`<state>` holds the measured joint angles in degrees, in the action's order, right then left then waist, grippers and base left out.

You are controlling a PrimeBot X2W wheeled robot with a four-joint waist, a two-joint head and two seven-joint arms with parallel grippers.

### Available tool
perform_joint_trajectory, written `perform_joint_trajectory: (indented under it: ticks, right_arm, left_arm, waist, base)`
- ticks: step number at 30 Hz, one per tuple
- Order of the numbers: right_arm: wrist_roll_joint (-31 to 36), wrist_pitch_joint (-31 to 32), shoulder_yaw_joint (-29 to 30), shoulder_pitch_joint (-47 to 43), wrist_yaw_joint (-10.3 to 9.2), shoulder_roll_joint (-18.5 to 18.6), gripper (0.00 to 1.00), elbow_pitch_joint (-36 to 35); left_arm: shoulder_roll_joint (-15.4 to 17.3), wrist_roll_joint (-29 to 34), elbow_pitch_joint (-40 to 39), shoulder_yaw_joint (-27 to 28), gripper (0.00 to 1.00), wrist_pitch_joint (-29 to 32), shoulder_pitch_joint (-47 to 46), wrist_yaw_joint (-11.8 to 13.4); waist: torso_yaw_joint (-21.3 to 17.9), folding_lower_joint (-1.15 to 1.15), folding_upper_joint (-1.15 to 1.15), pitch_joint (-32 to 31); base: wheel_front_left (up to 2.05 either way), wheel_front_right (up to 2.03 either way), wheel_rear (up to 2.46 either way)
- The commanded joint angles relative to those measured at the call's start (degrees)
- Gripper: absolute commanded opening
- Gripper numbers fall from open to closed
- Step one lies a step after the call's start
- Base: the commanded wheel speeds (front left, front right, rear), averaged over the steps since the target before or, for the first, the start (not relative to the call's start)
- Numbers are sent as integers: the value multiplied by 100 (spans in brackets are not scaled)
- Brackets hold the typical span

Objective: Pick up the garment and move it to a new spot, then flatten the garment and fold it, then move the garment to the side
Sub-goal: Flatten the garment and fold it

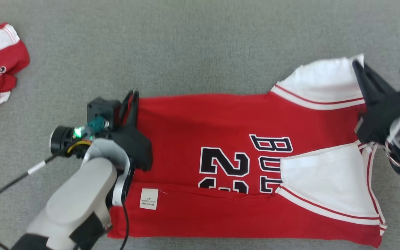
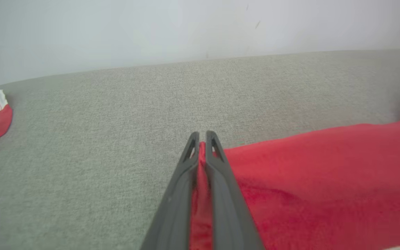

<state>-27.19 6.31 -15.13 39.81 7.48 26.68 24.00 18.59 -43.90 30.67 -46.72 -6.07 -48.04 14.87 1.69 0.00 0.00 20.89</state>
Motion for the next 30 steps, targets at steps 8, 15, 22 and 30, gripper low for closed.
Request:
perform_joint_trajectory:
  ticks: [8,15,22,30]
  right_arm:
    - [-657,472,-172,-1430,4,768,0,-1161]
    - [-1057,1266,10,-2421,4,932,0,-1959]
    - [-1355,2072,425,-3201,4,755,0,-2543]
    - [-1418,2932,779,-3902,4,375,0,-3037]
  left_arm:
    - [156,-16,-177,-246,0,-53,748,-81]
    - [202,-124,-47,-275,0,-114,1110,-46]
    - [218,-197,90,-274,0,-213,1315,-40]
    - [153,-281,349,-254,0,-402,1504,-82]
  waist:
    - [-15,0,0,-546]
    - [-108,0,0,-774]
    - [-190,0,0,-902]
    - [-241,0,0,-1091]
  base:
    - [0,0,0]
    - [0,0,0]
    - [0,0,0]
    - [0,0,0]
